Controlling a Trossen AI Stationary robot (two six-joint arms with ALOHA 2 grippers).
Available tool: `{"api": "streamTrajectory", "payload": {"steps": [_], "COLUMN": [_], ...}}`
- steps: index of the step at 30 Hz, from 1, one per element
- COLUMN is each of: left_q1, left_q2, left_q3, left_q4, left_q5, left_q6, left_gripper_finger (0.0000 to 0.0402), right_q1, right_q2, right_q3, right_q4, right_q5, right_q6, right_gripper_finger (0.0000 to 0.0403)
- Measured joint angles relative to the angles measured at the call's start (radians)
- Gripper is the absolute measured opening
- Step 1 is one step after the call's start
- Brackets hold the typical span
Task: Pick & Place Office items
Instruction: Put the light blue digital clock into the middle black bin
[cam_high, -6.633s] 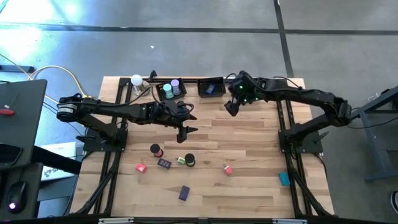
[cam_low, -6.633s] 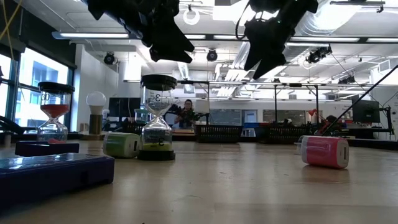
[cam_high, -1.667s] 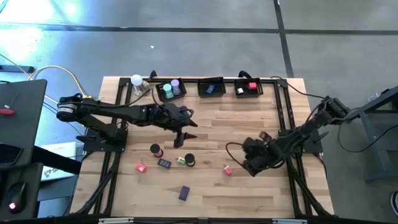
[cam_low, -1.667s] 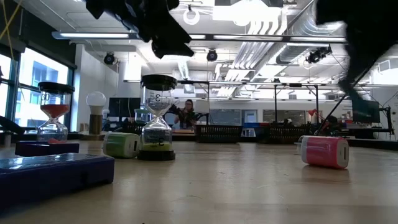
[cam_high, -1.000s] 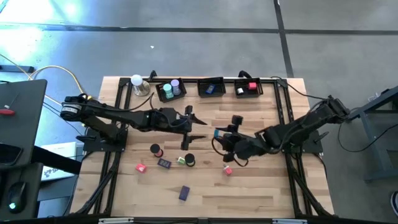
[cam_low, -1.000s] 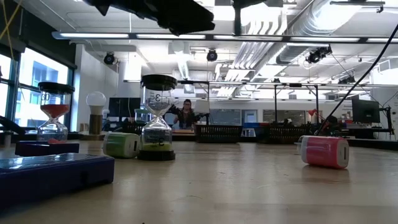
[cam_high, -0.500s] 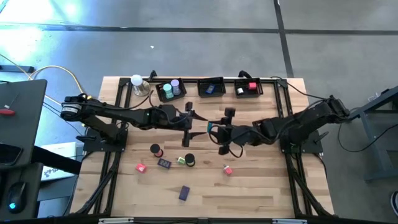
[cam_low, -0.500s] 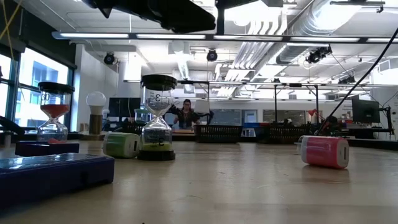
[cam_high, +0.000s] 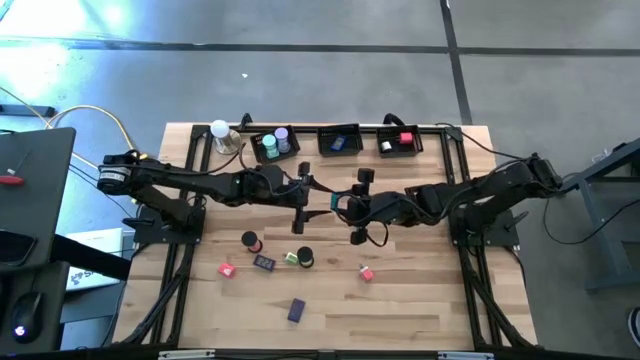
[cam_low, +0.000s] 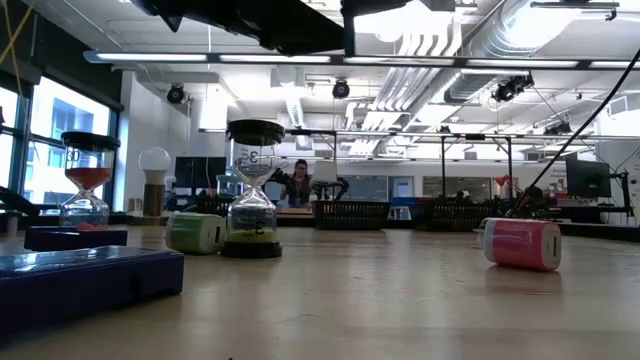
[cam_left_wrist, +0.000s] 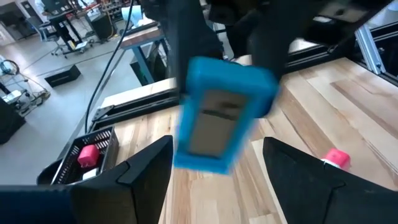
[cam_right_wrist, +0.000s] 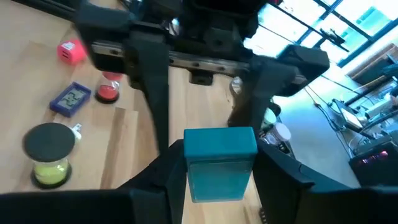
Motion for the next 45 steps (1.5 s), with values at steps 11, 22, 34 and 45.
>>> {"api": "streamTrajectory", "payload": {"steps": [11,22,34,45], "left_q1": [0.0,-0.002,-0.002,-0.002], "left_q2": [0.0,0.001,0.001,0.001], "left_q3": [0.0,0.0,0.0,0.001], "left_q4": [0.003,0.016,0.028,0.028], "left_q5": [0.049,0.049,0.091,0.075], "left_q6": [0.018,-0.003,-0.023,-0.011], "left_gripper_finger": [0.0243,0.0243,0.0239,0.0165], "right_q1": [0.001,0.001,-0.043,-0.043], "right_q2": [0.0,0.0,0.023,0.022], "right_q3": [0.0,0.0,0.0,0.0], "right_q4": [0.014,0.076,0.087,0.095], "right_q5": [-0.023,-0.075,-0.135,-0.145], "right_q6": [-0.004,-0.051,-0.051,-0.033], "right_gripper_finger": [0.0141,0.0141,0.0141,0.0147]}}
